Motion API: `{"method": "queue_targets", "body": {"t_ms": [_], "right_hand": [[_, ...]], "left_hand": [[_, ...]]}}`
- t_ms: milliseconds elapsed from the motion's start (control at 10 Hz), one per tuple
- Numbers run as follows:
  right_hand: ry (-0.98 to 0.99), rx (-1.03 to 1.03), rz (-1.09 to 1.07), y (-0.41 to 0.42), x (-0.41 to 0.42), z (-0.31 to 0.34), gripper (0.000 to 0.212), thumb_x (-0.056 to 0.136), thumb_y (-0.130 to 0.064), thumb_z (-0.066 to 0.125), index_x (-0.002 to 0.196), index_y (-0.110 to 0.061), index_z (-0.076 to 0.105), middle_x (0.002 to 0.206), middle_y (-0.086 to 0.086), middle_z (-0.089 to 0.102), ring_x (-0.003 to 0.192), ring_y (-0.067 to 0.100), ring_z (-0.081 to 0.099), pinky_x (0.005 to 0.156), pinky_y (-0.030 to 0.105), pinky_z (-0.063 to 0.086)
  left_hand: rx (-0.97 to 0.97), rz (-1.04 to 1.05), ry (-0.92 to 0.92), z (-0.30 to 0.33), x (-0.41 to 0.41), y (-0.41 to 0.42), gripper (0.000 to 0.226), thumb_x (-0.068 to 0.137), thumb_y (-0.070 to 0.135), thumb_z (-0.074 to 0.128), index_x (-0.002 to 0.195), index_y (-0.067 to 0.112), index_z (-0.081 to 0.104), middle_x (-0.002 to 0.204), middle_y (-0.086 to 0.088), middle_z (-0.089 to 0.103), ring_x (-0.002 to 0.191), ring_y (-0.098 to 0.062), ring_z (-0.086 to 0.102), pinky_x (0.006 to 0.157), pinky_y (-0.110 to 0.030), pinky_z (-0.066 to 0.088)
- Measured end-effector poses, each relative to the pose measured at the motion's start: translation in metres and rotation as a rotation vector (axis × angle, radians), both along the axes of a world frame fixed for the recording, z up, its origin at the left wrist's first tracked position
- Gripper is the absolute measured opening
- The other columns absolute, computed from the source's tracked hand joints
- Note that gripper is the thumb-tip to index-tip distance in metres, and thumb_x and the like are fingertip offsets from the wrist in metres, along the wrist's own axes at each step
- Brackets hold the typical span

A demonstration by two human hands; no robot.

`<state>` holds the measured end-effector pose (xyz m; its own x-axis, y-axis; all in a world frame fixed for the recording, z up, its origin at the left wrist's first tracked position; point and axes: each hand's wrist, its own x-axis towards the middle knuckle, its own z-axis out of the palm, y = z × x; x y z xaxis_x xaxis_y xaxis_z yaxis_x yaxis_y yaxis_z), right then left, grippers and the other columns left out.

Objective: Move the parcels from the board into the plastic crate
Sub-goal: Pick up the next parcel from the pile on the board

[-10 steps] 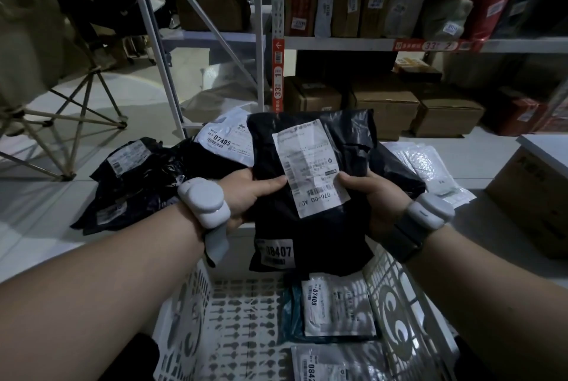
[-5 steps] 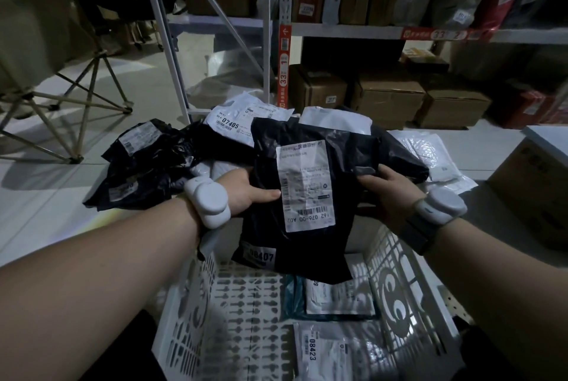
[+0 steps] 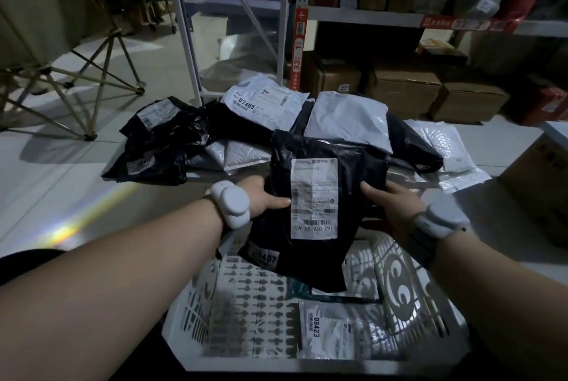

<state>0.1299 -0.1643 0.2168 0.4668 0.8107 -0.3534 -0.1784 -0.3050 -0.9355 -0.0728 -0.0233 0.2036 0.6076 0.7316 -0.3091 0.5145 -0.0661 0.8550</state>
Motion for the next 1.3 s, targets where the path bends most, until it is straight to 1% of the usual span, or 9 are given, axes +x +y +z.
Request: {"method": "queue_targets", "body": {"t_ms": [200,400,500,600,700,900,1100,1200,1300], "right_hand": [[-0.146,-0.262,0.319,-0.017,-0.013,-0.035,0.022,0.085,-0.011,0.068,0.104,-0.018,0.059,0.093,0.003,0.07,0.084,0.022,0.066,0.081,0.042,0.053],[-0.373,-0.536,0.34,-0.008,-0.024,-0.075,0.024,0.082,-0.016,0.074,0.099,-0.002,0.066,0.085,0.007,0.067,0.078,0.025,0.064,0.076,0.038,0.056],[-0.651,-0.706,0.466,0.001,-0.02,-0.102,0.07,0.054,-0.064,0.075,0.102,-0.014,0.065,0.104,-0.002,0.069,0.096,0.02,0.065,0.089,0.032,0.05],[-0.762,-0.801,0.545,0.007,-0.015,-0.137,0.079,0.046,-0.074,0.069,0.108,-0.025,0.065,0.112,-0.002,0.068,0.107,0.022,0.063,0.096,0.035,0.048],[-0.582,-0.761,0.486,0.013,-0.027,-0.139,0.054,0.074,-0.038,0.076,0.121,-0.014,0.061,0.122,0.008,0.064,0.115,0.026,0.059,0.094,0.029,0.046],[-0.421,-0.792,0.448,0.027,-0.037,-0.155,0.046,0.084,-0.021,0.07,0.125,-0.006,0.059,0.127,0.014,0.061,0.119,0.027,0.057,0.076,0.021,0.038],[-0.431,-0.793,0.336,0.049,-0.048,-0.17,0.052,0.084,-0.013,0.068,0.132,-0.007,0.05,0.131,0.014,0.056,0.121,0.027,0.054,0.091,0.027,0.043],[-0.491,-0.848,0.272,0.059,-0.054,-0.171,0.046,0.086,-0.015,0.063,0.129,-0.015,0.047,0.124,0.007,0.061,0.114,0.022,0.058,0.084,0.023,0.04],[-0.549,-0.792,0.294,0.064,-0.057,-0.183,0.028,0.09,-0.01,0.053,0.116,-0.017,0.049,0.1,0.002,0.059,0.09,0.021,0.056,0.073,0.02,0.036]], "left_hand": [[-0.143,0.068,-0.013,-0.027,0.0,-0.012,0.036,0.08,0.012,0.073,0.114,0.001,0.064,0.112,-0.009,0.066,0.107,-0.026,0.062,0.095,-0.032,0.046],[-0.217,0.021,0.073,-0.055,0.003,-0.024,0.036,0.085,0.012,0.068,0.119,0.0,0.062,0.118,-0.008,0.064,0.112,-0.023,0.058,0.098,-0.03,0.043],[-0.33,0.031,0.112,-0.08,0.0,-0.03,0.041,0.084,0.014,0.071,0.12,-0.001,0.061,0.115,-0.011,0.064,0.111,-0.027,0.058,0.104,-0.034,0.041],[-0.318,0.028,0.322,-0.108,0.002,-0.032,0.042,0.08,0.032,0.072,0.11,0.005,0.059,0.115,-0.004,0.061,0.105,-0.02,0.057,0.097,-0.029,0.043],[-0.226,0.117,0.453,-0.134,0.003,-0.029,0.015,0.092,0.019,0.055,0.106,0.013,0.054,0.1,-0.005,0.047,0.092,-0.018,0.044,0.078,-0.023,0.034],[-0.295,0.151,0.498,-0.14,-0.012,-0.013,0.037,0.093,0.012,0.057,0.128,0.002,0.053,0.13,-0.009,0.055,0.105,-0.02,0.051,0.079,-0.021,0.033],[-0.243,0.258,0.521,-0.152,-0.026,0.014,0.014,0.088,0.011,0.061,0.099,0.004,0.057,0.103,-0.006,0.058,0.099,-0.026,0.057,0.078,-0.028,0.038],[-0.103,0.339,0.562,-0.16,-0.028,0.014,0.021,0.088,0.013,0.058,0.083,0.018,0.039,0.075,0.002,0.045,0.072,-0.017,0.046,0.063,-0.025,0.034],[-0.047,0.257,0.576,-0.172,-0.027,0.016,0.02,0.089,0.01,0.051,0.075,0.023,0.045,0.084,-0.002,0.054,0.073,-0.018,0.048,0.066,-0.026,0.038]]}}
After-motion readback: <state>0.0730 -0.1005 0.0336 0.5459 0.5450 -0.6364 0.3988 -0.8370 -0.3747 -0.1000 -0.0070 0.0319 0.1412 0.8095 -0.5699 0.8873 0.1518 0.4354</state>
